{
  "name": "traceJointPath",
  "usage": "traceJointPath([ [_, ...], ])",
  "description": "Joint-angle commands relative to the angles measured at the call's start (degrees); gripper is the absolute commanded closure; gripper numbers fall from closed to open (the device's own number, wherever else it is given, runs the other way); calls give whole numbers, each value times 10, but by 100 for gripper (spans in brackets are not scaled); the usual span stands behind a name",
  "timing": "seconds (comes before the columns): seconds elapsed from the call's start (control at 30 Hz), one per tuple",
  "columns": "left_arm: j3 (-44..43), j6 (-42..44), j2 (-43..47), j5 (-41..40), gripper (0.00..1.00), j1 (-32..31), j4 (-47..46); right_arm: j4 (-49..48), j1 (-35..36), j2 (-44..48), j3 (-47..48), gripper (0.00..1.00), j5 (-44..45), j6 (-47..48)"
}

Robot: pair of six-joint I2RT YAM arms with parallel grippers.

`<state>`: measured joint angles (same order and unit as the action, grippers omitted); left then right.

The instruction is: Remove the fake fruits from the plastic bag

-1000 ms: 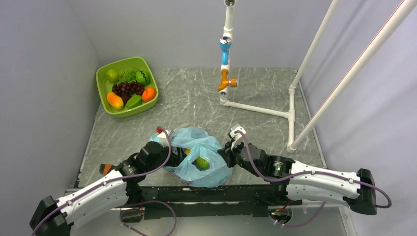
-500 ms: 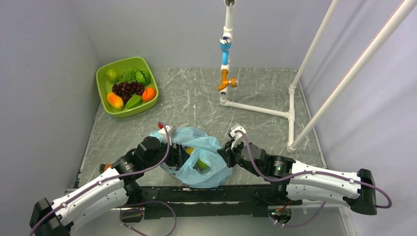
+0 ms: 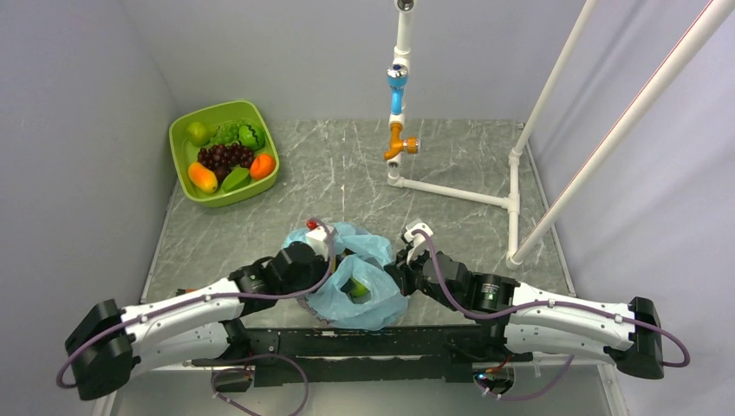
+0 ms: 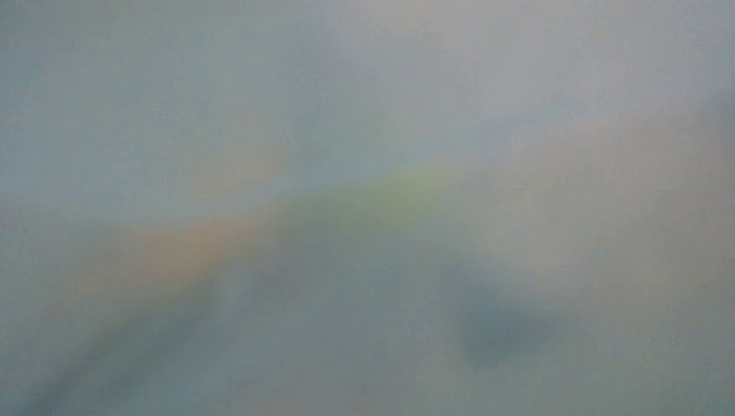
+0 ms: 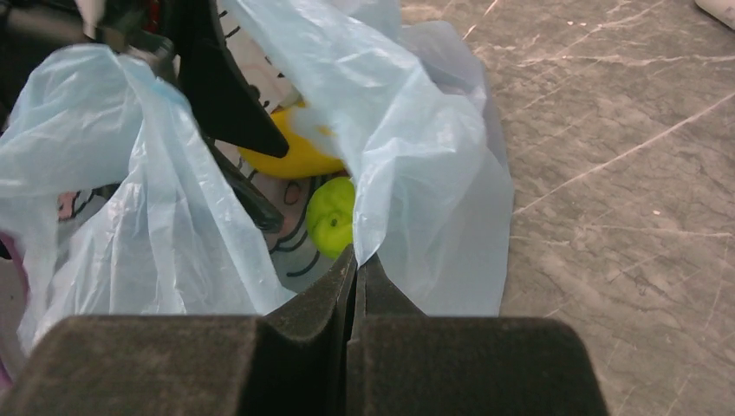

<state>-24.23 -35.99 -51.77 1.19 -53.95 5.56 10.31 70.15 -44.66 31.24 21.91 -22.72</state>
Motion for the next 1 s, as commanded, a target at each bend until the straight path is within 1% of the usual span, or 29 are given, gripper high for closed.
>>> traceJointPath([
  [0.0, -34, 26, -53, -104, 17, -49, 29, -14, -1, 9, 11, 100, -4, -9],
  [0.1, -19, 12, -75, -141, 10, -62, 33, -17, -1, 12, 7, 100, -6, -13],
  [0.17, -19, 9, -91, -164, 7, -67, 48, -18, -1, 11, 7, 100, -7, -12],
  [0.33, -13, -2, -137, -189, 5, -72, 63, -21, -1, 3, 9, 100, -8, -10],
  [0.4, -3, -3, -147, -188, 5, -73, 47, -22, -1, 2, 8, 100, -9, -12],
  [0.53, 2, -8, -146, -194, 17, -73, 25, -22, -1, 3, 7, 100, -10, -16],
  [0.63, 2, -13, -118, -196, 32, -73, 23, -22, -1, 5, 6, 100, -12, -21],
  [0.7, 6, -18, -78, -196, 43, -73, 24, -22, -1, 5, 5, 100, -12, -22],
  [0.77, 14, -26, -27, -194, 51, -72, 29, -23, -1, 5, 2, 100, -10, -23],
  [0.9, 35, -42, 100, -178, 59, -72, 32, -33, -1, -4, -11, 100, -12, -23],
  [0.97, 47, -52, 158, -166, 61, -72, 30, -42, -1, -11, -18, 100, -16, -24],
])
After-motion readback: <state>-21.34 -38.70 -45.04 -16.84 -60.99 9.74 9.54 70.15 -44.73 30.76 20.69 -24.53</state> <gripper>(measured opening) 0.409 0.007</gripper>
